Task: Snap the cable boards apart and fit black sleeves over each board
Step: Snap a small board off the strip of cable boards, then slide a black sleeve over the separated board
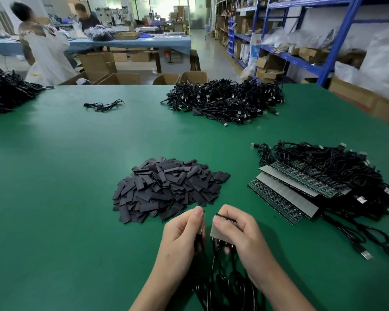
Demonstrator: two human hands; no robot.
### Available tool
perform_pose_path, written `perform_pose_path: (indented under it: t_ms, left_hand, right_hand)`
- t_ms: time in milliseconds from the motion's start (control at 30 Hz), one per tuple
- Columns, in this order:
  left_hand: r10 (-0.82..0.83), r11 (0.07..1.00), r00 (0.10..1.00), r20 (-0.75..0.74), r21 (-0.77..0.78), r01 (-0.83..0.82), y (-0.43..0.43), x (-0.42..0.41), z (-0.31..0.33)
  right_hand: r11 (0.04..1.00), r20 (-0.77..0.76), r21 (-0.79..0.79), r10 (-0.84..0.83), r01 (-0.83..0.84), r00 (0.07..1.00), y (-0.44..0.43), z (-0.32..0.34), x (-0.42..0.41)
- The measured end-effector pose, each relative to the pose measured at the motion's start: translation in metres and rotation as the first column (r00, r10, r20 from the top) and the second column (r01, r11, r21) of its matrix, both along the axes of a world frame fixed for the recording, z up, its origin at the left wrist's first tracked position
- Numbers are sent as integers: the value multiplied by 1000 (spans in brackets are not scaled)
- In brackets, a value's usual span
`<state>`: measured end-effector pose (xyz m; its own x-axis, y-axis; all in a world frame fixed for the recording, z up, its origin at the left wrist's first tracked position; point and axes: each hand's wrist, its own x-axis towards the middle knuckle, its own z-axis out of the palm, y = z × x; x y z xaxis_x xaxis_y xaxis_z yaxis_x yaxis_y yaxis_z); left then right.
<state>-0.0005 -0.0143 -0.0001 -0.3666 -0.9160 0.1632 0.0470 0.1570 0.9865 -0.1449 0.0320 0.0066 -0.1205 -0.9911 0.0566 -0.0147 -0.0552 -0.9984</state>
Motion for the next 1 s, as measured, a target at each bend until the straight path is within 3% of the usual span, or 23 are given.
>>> perform_pose_path:
  t_ms: [67,167,233,267,333,400,467,533,600,667,733,800,833,867,900,933,1000]
  left_hand:
    - [88,994,996,15,-73,-87,-1,1,1]
    - [182,975,983,-12,-125,-182,-4,5,-1]
    - [209,966,978,-13,-153,-208,-5,5,-2]
    - [215,961,977,-8,-178,-213,-6,5,-3]
    - [206,954,979,-8,-222,-202,-7,3,-3]
    - [164,963,986,-13,-215,-163,-7,2,-3]
    - [109,974,994,4,-198,-106,-7,0,-3]
    - [47,985,999,6,-169,-46,-6,0,-2]
    - [78,982,996,46,-177,-69,-7,2,-1]
    - [267,932,949,167,-293,-211,-13,10,-1]
    - [514,823,791,332,-452,-345,-22,21,-4]
    - [637,763,610,471,-495,-415,-27,32,-4]
    - [658,752,546,518,-492,-439,-28,37,-5]
    - [665,747,505,550,-488,-452,-29,42,-6]
    - [666,746,481,570,-486,-456,-30,46,-8]
    - [664,747,468,583,-483,-458,-31,49,-9]
    - [667,742,449,595,-472,-476,-34,54,-10]
  right_hand:
    - [986,-250,-13,-164,167,954,-1,-3,-8]
    - [931,-665,-69,-310,358,679,-3,-6,-15]
    - [925,-779,-125,-316,358,542,-3,-4,-12]
    - [934,-764,-167,-325,317,557,-4,-6,-11]
    - [959,-631,-189,-282,209,722,-3,-4,-5]
    - [991,-437,-122,-104,56,894,-1,-4,3]
    - [997,-301,-55,39,-58,953,-2,-5,8]
    - [993,-207,-71,73,-90,976,-2,-3,10]
    - [994,7,-90,61,-60,998,-1,2,9]
    - [996,316,-55,79,-65,946,3,5,3]
    - [989,566,-84,145,-119,811,7,10,-6]
    - [955,737,-197,295,-223,608,8,15,-15]
    - [914,794,-287,395,-287,463,8,17,-19]
    - [873,823,-357,462,-332,331,8,21,-21]
    - [849,830,-393,493,-354,261,7,23,-23]
    - [840,830,-403,503,-364,242,7,24,-26]
    - [864,812,-339,469,-372,347,7,23,-31]
